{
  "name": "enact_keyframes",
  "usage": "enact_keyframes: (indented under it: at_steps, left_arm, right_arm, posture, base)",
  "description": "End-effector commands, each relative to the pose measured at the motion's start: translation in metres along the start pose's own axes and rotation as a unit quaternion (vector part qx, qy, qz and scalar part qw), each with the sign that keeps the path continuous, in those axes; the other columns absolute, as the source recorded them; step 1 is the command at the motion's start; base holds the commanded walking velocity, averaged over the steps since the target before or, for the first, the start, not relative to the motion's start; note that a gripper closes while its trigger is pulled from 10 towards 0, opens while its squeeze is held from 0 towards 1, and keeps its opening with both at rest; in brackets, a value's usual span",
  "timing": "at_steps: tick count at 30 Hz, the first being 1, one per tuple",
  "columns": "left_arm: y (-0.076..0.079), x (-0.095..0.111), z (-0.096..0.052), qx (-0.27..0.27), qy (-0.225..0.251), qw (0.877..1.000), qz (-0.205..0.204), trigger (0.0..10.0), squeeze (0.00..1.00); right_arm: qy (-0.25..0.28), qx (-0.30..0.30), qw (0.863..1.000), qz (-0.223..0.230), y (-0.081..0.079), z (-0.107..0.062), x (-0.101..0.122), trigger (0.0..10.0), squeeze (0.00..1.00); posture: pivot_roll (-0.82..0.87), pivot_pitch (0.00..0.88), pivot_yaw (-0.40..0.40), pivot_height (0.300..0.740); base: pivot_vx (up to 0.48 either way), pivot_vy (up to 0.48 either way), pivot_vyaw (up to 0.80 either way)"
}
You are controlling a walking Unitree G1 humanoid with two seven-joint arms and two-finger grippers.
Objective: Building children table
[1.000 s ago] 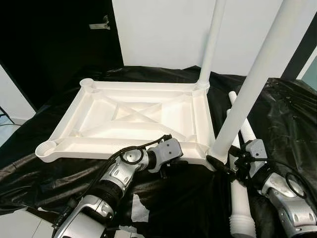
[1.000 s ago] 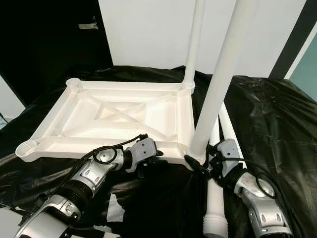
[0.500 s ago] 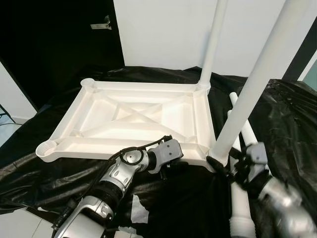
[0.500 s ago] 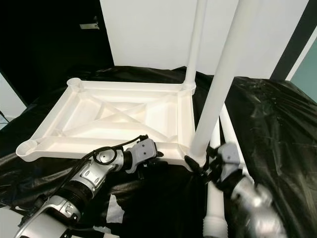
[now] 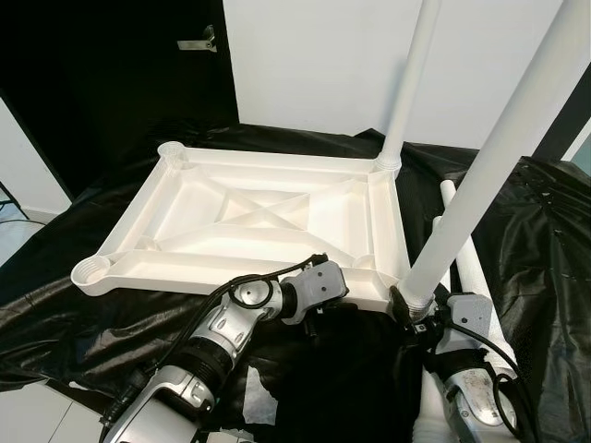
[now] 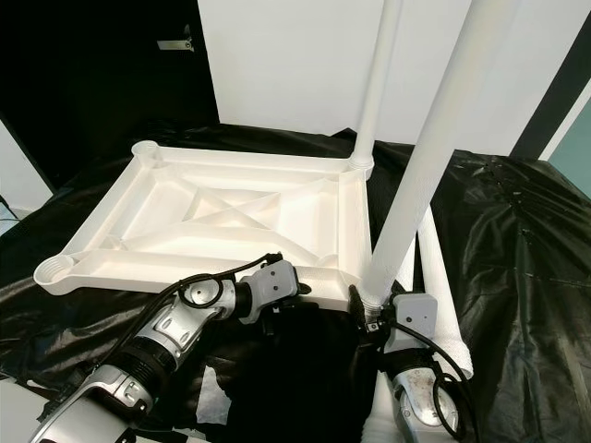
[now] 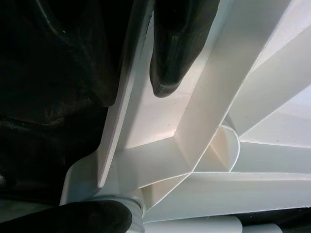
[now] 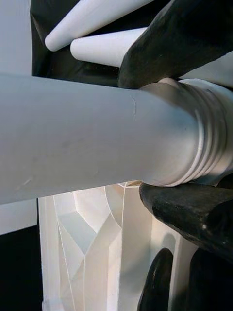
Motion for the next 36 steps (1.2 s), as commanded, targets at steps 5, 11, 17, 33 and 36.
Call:
enact_keyframes:
  at_steps: [5, 11, 17, 33, 36]
  left_arm:
    - [0.024, -0.047, -0.001, -0.036, -0.076, 0.994, -0.064, 10.0, 0.00]
    - [0.025, -0.047, -0.001, -0.036, -0.077, 0.994, -0.065, 10.0, 0.00]
    - [0.024, -0.046, 0.000, -0.035, -0.075, 0.994, -0.065, 10.0, 0.00]
    - [0.023, -0.048, -0.002, -0.032, -0.077, 0.994, -0.067, 10.0, 0.00]
    - [0.023, -0.049, -0.003, -0.032, -0.078, 0.994, -0.066, 10.0, 0.00]
  right_arm:
    - [-0.012, -0.010, 1.000, -0.014, 0.010, -0.001, -0.006, 10.0, 1.00]
    - [0.010, 0.055, 0.998, -0.026, 0.000, 0.009, 0.002, 10.0, 0.00]
    - [0.037, 0.133, 0.989, -0.049, -0.002, 0.024, 0.017, 10.0, 0.00]
    - [-0.014, 0.325, 0.943, -0.073, -0.013, 0.026, 0.002, 0.0, 0.00]
    - [-0.021, 0.307, 0.949, -0.070, -0.011, 0.026, -0.001, 0.0, 0.00]
  posture:
    - [0.01, 0.000, -0.009, 0.740]
    - [0.01, 0.000, -0.009, 0.740]
    - [0.01, 0.000, -0.012, 0.740]
    - [0.03, 0.000, -0.012, 0.740]
    - [0.02, 0.000, -0.008, 0.740]
  base:
    - [0.000, 0.000, 0.00]
    - [0.000, 0.000, 0.00]
    - [0.000, 0.000, 0.00]
    - [0.000, 0.000, 0.00]
    - [0.000, 0.000, 0.00]
Point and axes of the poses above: a point about 5 cm out from each wrist's last joint towards the gripper, its own z axis pointing out of the wrist towards the gripper, its own x axis along the axis of the wrist's last joint, y = z × x, the point moved 4 cm from there along z, pointing out of the wrist towards the gripper, and after that the axes turned 2 degrees about -z, right-handed, at the moved point
